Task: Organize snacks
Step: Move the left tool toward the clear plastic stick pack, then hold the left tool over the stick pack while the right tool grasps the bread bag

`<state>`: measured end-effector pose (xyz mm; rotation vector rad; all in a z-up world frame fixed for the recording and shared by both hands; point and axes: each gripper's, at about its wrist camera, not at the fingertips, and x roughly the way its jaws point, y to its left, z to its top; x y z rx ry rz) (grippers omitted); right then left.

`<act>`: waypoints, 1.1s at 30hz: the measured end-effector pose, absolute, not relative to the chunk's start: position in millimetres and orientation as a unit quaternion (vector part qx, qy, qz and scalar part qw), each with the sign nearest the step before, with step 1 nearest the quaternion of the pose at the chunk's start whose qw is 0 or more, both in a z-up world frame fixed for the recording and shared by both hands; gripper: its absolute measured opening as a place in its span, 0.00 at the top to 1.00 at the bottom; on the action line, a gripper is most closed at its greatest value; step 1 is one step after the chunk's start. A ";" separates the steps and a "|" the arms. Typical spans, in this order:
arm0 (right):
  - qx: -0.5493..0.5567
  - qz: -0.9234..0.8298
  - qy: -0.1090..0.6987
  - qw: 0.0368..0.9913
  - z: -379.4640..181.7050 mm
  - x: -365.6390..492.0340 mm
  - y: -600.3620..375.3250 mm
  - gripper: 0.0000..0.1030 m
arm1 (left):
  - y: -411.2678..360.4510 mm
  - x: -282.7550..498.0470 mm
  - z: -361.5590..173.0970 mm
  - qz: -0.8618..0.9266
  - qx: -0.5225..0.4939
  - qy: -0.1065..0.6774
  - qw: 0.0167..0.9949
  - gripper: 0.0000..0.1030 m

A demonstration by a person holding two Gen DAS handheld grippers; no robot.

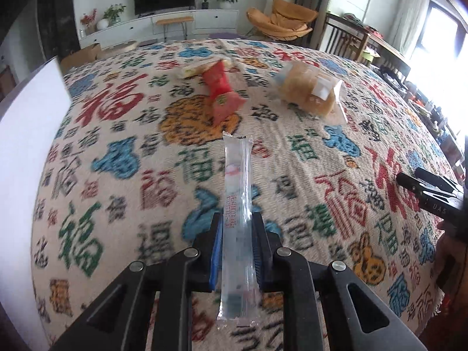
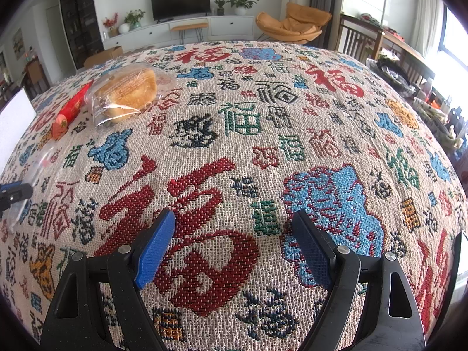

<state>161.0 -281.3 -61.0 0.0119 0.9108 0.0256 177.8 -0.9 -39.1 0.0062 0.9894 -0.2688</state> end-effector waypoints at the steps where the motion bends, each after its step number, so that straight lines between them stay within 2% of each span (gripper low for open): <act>1: 0.006 0.012 0.440 0.898 -61.1 160.9 -281.5 0.18 | 13.6 172.7 -37.7 -0.113 -0.006 0.469 0.876 0.82; 6: 0.006 0.012 0.440 0.898 -61.1 160.8 -281.6 0.18 | 62.1 174.1 -41.0 -0.062 -0.036 0.459 0.886 0.79; 8: 0.006 0.013 0.440 0.898 -61.1 160.7 -281.6 0.18 | 65.7 176.6 -47.4 -0.067 -0.033 0.453 0.888 0.64; 9: 0.007 0.013 0.440 0.898 -61.1 160.7 -281.6 0.18 | 64.7 178.2 -52.0 -0.068 -0.026 0.456 0.887 0.46; 10: 0.007 0.013 0.440 0.898 -61.0 160.8 -281.7 0.18 | 61.6 177.6 -54.1 -0.074 -0.017 0.448 0.891 0.35; 12: 0.007 0.013 0.440 0.898 -61.1 160.8 -281.6 0.18 | 52.1 178.3 -58.5 -0.067 0.013 0.443 0.894 0.19; 14: 0.007 0.013 0.440 0.898 -61.0 160.9 -281.7 0.18 | 45.5 179.3 -59.7 -0.057 0.033 0.442 0.895 0.16; 18: 0.007 0.013 0.440 0.898 -61.0 160.7 -281.7 0.18 | 53.9 187.8 -63.4 -0.055 0.014 0.455 0.889 0.01; 33: 0.008 0.013 0.440 0.898 -61.2 160.7 -281.8 0.18 | 51.0 188.4 -65.3 -0.054 0.022 0.456 0.888 0.00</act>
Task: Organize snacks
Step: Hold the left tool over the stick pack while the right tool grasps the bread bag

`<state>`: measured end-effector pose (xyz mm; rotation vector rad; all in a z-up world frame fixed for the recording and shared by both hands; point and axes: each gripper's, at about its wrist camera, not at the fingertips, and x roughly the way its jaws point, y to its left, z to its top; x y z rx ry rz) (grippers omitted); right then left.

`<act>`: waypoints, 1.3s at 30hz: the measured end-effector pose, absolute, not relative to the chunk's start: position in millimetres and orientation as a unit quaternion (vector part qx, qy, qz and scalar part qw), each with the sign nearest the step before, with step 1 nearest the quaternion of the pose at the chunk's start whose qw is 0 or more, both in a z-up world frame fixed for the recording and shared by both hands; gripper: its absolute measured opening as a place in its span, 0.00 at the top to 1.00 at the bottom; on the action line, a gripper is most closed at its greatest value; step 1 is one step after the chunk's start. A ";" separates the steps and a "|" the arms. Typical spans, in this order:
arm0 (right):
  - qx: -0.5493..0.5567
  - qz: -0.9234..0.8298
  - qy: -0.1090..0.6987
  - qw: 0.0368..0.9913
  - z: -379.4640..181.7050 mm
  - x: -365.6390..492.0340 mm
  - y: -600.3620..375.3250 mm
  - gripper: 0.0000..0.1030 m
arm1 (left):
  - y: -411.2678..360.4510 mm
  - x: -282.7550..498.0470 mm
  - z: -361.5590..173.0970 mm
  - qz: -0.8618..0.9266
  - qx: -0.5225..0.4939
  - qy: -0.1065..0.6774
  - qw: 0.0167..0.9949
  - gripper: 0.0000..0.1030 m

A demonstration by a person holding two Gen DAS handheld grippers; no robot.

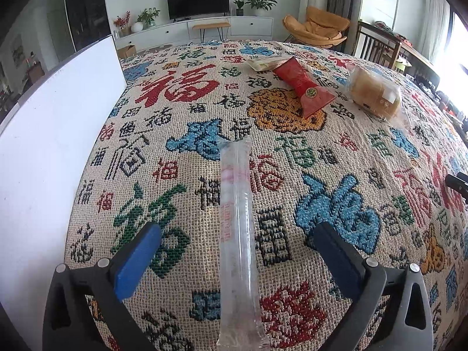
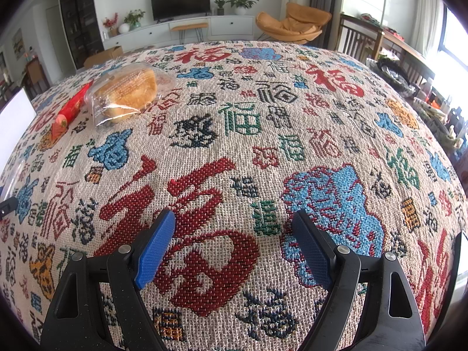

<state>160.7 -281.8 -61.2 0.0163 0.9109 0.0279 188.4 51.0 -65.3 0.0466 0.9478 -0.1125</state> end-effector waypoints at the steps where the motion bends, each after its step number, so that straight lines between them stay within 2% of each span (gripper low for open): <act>1: 0.008 0.014 0.440 0.898 -61.1 160.8 -281.8 0.18 | 51.0 188.5 -65.3 -0.054 0.022 0.456 0.888 0.00; 12: 0.009 0.015 0.441 0.897 -61.1 161.6 -280.7 0.16 | 50.5 189.3 -65.9 -0.055 0.022 0.456 0.888 0.00; 15: 0.009 0.068 0.458 0.886 -57.0 170.4 -279.9 0.15 | 50.5 189.4 -65.9 -0.055 0.022 0.456 0.888 0.00; 17: 0.031 0.106 0.441 0.891 -38.1 183.0 -281.7 0.16 | 50.5 189.5 -66.0 -0.055 0.021 0.456 0.888 0.00; 21: 0.056 0.163 0.358 0.918 20.3 221.6 -266.8 0.16 | 50.6 189.6 -66.1 -0.055 0.021 0.456 0.888 0.00; 24: 0.031 0.199 0.367 0.908 35.9 277.4 -233.9 0.16 | 50.5 189.7 -66.2 -0.055 0.021 0.456 0.888 0.00; 28: 0.068 0.197 0.428 0.879 6.9 344.9 -211.0 0.16 | 50.4 189.9 -66.4 -0.055 0.021 0.456 0.888 0.00; 31: 0.100 0.214 0.481 0.844 -21.1 361.4 -193.4 0.15 | 50.4 189.9 -66.5 -0.055 0.021 0.456 0.888 0.00; 36: -0.032 0.227 0.451 0.862 -26.4 330.3 -150.3 0.12 | 50.0 190.8 -66.8 -0.055 0.021 0.456 0.888 0.00; 39: -0.068 0.218 0.448 0.865 -34.2 321.6 -138.6 0.08 | 50.1 190.9 -66.9 -0.055 0.021 0.456 0.888 0.00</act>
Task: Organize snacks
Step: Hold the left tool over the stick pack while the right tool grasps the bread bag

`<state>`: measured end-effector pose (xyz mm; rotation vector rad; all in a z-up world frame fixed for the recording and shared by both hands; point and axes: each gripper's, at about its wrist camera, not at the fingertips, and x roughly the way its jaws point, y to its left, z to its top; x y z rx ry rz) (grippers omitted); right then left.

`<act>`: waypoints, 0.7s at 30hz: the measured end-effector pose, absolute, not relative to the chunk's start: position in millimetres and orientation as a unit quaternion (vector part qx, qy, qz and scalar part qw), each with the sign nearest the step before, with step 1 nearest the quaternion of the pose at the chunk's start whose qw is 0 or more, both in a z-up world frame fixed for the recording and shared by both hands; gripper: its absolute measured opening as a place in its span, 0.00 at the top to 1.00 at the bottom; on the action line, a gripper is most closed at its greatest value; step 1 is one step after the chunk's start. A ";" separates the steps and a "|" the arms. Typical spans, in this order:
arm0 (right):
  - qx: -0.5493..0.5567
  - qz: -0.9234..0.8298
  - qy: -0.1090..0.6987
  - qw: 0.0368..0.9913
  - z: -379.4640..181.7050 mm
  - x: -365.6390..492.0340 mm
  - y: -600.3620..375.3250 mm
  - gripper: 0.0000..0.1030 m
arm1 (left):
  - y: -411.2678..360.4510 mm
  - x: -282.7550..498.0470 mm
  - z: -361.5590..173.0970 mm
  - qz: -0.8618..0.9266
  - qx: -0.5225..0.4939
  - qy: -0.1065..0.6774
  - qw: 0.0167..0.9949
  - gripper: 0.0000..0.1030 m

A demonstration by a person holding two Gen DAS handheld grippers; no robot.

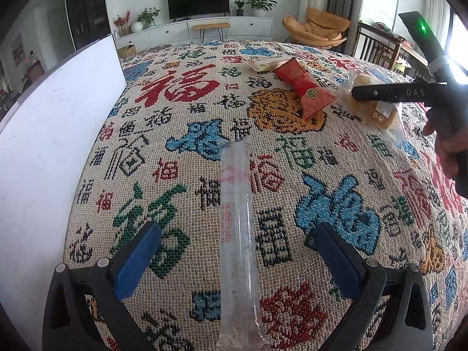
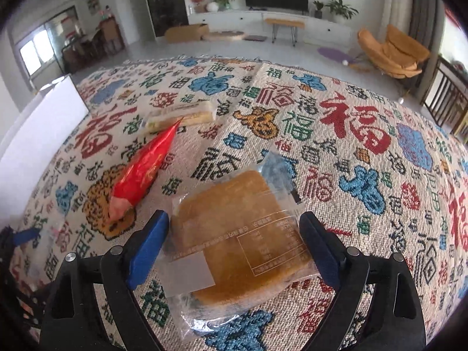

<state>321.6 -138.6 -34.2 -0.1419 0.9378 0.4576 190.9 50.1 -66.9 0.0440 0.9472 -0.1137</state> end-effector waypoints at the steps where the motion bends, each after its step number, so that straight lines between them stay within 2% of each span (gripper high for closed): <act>1: -0.087 0.220 0.441 0.866 -37.5 315.4 -131.9 0.07 | 49.9 191.0 -67.0 -0.055 0.021 0.456 0.888 0.00; 4: -0.136 0.214 0.424 0.870 -43.8 303.0 -126.5 0.08 | 49.7 191.2 -67.0 -0.055 0.021 0.456 0.888 0.00; 9: -0.086 0.201 0.435 0.874 -43.2 296.7 -140.4 0.11 | 50.0 191.2 -67.2 -0.055 0.021 0.456 0.888 0.00; 17: -0.042 0.165 0.443 0.880 -34.6 177.2 -176.5 0.09 | 49.7 191.5 -67.4 -0.054 0.021 0.456 0.888 0.00; 21: -0.055 0.157 0.421 0.892 -42.6 157.9 -171.9 0.06 | 50.0 191.5 -67.4 -0.055 0.021 0.456 0.888 0.00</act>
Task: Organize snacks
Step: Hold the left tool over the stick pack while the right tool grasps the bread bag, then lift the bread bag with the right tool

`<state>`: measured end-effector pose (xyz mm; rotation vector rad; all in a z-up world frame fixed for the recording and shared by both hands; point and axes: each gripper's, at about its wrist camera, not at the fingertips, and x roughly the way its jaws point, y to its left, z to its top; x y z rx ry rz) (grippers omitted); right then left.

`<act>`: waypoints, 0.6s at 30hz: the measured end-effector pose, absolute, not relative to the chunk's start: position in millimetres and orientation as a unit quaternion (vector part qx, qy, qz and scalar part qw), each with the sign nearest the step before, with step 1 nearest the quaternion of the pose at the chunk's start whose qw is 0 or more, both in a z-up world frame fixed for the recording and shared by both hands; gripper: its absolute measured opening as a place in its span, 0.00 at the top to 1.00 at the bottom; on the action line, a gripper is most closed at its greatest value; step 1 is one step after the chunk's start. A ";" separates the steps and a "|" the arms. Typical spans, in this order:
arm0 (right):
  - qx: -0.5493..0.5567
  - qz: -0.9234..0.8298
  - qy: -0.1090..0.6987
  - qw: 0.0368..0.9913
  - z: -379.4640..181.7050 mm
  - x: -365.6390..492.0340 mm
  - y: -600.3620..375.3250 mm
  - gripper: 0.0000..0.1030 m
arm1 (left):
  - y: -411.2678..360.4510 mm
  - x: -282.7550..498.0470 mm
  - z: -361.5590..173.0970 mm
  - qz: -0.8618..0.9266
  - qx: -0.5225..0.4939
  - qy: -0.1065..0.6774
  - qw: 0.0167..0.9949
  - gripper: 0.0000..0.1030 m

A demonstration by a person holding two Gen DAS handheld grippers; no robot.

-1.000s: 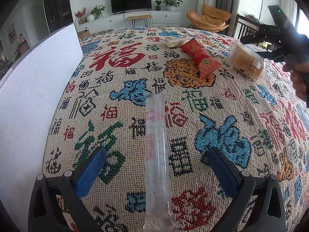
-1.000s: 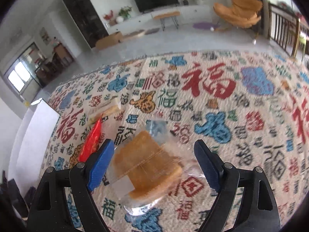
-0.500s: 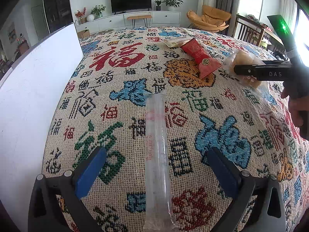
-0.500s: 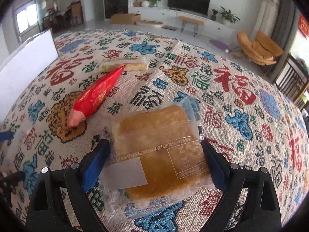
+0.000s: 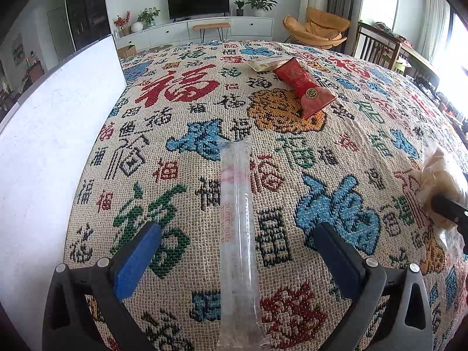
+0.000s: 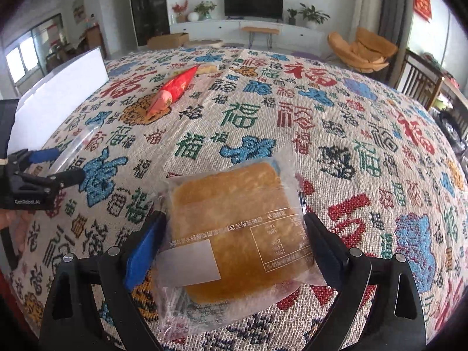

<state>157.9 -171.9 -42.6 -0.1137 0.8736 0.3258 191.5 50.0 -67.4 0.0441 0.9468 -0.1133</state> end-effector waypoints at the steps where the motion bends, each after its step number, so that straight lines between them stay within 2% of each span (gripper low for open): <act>1: -0.050 0.155 0.424 0.891 -44.4 160.6 -170.6 0.06 | 49.8 191.7 -67.5 -0.055 0.021 0.456 0.888 0.00; 6: -0.026 0.165 0.452 0.876 -57.1 176.1 -171.0 0.00 | 49.9 191.6 -67.5 -0.055 0.021 0.456 0.888 0.00; 18: -0.022 0.158 0.446 0.881 -59.0 173.7 -171.6 0.01 | 49.8 191.7 -67.7 -0.054 0.021 0.455 0.888 0.00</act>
